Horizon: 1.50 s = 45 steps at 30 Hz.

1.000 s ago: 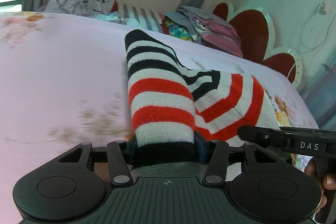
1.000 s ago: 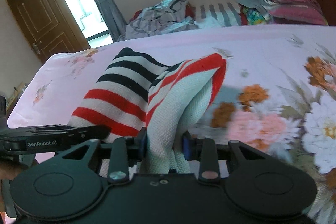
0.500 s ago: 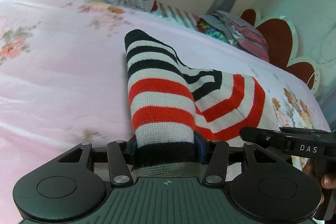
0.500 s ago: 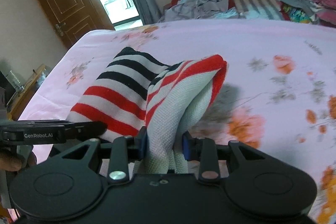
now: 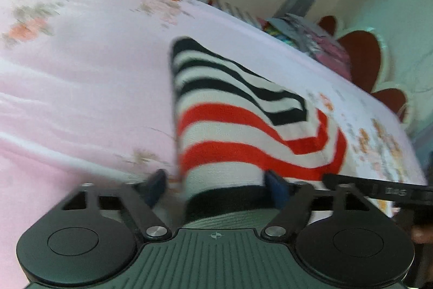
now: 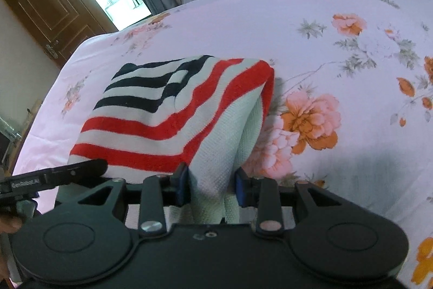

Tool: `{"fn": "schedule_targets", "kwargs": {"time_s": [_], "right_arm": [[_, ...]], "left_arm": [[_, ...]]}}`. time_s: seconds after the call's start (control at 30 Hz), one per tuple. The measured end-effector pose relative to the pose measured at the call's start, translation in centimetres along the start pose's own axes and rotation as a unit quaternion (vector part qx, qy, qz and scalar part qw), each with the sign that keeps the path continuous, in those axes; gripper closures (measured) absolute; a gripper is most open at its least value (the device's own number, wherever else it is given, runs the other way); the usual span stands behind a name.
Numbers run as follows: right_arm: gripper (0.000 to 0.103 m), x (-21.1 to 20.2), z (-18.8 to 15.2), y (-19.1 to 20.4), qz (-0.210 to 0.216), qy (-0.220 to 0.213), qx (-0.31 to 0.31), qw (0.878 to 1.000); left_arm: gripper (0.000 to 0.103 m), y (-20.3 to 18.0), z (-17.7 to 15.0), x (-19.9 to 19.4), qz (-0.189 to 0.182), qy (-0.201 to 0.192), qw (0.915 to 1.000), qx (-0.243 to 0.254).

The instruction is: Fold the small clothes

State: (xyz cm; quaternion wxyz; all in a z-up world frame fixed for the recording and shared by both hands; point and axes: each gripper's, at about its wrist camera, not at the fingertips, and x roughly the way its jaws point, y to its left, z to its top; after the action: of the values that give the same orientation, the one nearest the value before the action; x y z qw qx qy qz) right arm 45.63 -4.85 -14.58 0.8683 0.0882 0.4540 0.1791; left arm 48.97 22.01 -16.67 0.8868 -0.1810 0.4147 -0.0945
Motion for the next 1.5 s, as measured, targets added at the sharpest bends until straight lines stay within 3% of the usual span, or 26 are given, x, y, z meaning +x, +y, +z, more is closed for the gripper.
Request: {"fn": "schedule_targets", "kwargs": {"time_s": [0.07,0.13,0.17,0.2,0.27,0.3,0.33,0.4,0.5,0.53,0.57,0.6,0.7,0.8,0.9,1.0,1.27,1.5], "right_arm": [[0.061,-2.0,0.6,2.0,-0.050,-0.038,-0.051,0.997],[0.064,-3.3,1.3,4.0,-0.064,-0.068,-0.111,0.989],[0.070,-3.0,1.9,4.7,-0.062,-0.066,-0.124,0.988],[0.075,-2.5,2.4,5.0,-0.063,-0.061,-0.128,0.988],[0.080,-0.4,3.2,5.4,-0.083,-0.041,-0.145,0.985],[0.084,1.0,3.3,5.3,-0.105,-0.022,-0.149,0.983],[0.097,2.3,3.3,4.8,-0.125,0.000,-0.149,0.981],[0.100,3.8,2.7,3.8,-0.150,0.010,-0.149,0.977],[0.102,2.8,2.3,3.3,-0.145,0.002,-0.138,0.980],[0.098,1.5,2.1,3.5,-0.139,-0.012,-0.136,0.981],[0.084,-0.1,1.7,3.8,-0.131,-0.032,-0.135,0.982],[0.081,-1.4,1.1,4.0,-0.119,-0.045,-0.135,0.983],[0.084,-4.6,-1.4,5.1,-0.065,-0.048,-0.156,0.984],[0.087,-5.5,-3.8,6.3,-0.040,-0.032,-0.195,0.979],[0.090,-4.3,-5.6,6.5,-0.055,-0.004,-0.237,0.970],[0.103,-2.9,-5.8,5.5,-0.080,0.012,-0.237,0.968],[0.103,-3.4,-7.0,5.6,-0.086,0.004,-0.221,0.971],[0.094,-9.3,-9.0,5.4,-0.067,-0.038,-0.186,0.980]], "left_arm": [[0.019,0.0,0.4,-2.3,0.002,-0.039,0.9991,0.018],[0.026,-1.1,1.1,-3.0,0.002,-0.053,0.9960,0.072],[0.036,-2.0,1.6,-2.8,0.014,-0.058,0.9924,0.108],[0.039,-2.8,2.2,-2.2,0.022,-0.056,0.9894,0.132],[0.042,-3.3,3.1,-0.8,0.014,-0.054,0.9893,0.135],[0.042,-3.4,3.2,0.4,0.000,-0.033,0.9905,0.134],[0.042,-3.4,3.1,1.6,-0.008,0.000,0.9910,0.134],[0.042,-3.8,2.5,2.8,-0.003,0.014,0.9866,0.162],[0.043,-4.2,2.9,1.9,0.002,0.017,0.9866,0.162],[0.043,-4.3,2.8,0.9,0.001,0.008,0.9863,0.164],[0.043,-4.4,2.4,-0.3,-0.007,-0.005,0.9862,0.165],[0.043,-4.4,1.7,-1.6,-0.008,-0.016,0.9860,0.166],[0.043,-4.8,-1.0,-4.8,0.008,-0.044,0.9826,0.180],[0.066,-4.8,-3.8,-6.7,0.013,-0.039,0.9836,0.176],[0.070,-4.4,-5.9,-6.6,0.026,-0.022,0.9865,0.160],[0.070,-4.3,-7.2,-5.9,0.037,-0.012,0.9868,0.157],[0.070,-5.6,-8.3,-5.3,0.081,-0.014,0.9805,0.179],[0.070,-8.0,-10.3,-9.8,0.102,-0.049,0.9756,0.189]]}}
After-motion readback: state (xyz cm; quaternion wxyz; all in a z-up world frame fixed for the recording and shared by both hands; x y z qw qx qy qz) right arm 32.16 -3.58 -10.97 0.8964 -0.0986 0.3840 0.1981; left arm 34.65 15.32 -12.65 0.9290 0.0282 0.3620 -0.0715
